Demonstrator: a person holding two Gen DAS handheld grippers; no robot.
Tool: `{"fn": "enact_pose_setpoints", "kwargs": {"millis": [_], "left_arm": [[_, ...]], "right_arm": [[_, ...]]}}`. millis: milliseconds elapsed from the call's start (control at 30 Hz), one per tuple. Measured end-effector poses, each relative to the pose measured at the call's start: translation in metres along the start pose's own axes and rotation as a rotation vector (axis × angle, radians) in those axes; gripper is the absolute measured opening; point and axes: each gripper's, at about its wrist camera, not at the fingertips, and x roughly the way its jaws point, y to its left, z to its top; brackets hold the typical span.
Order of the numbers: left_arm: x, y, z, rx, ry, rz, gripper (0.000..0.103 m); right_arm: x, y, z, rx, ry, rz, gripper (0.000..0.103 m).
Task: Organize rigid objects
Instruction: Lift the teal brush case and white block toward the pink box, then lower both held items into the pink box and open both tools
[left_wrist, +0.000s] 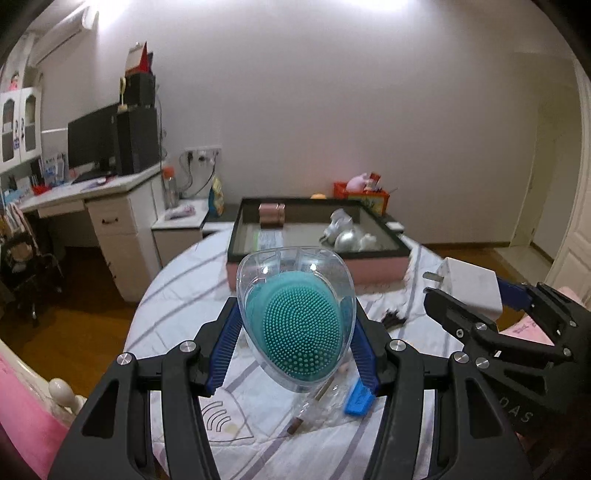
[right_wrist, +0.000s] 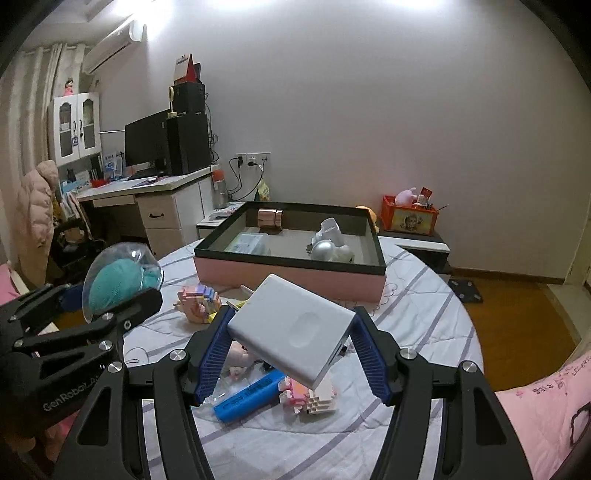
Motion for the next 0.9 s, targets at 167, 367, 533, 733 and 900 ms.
{"fn": "enact_pose_setpoints", "kwargs": {"millis": [167, 367, 533, 733, 900], "left_arm": [[-0.018, -0.008, 0.012, 0.032, -0.061, 0.016, 0.057], [-0.036, -0.015, 0.026, 0.077, -0.135, 0.037, 0.057], [-0.041, -0.017, 0.037, 0.098, -0.173, 0.058, 0.057], [-0.038, -0.019, 0.054, 0.126, -0.222, 0.081, 0.057], [-0.026, -0.020, 0.069, 0.149, -0.265, 0.102, 0.057]], "right_arm": [[-0.020, -0.001, 0.009, -0.002, -0.054, -0.013, 0.065], [-0.036, -0.003, 0.023, -0.008, -0.120, -0.019, 0.065], [-0.040, -0.004, 0.034, -0.020, -0.151, -0.022, 0.065], [-0.036, -0.006, 0.051, -0.026, -0.187, -0.028, 0.065], [-0.026, -0.009, 0.064, -0.032, -0.219, -0.029, 0.065]]}}
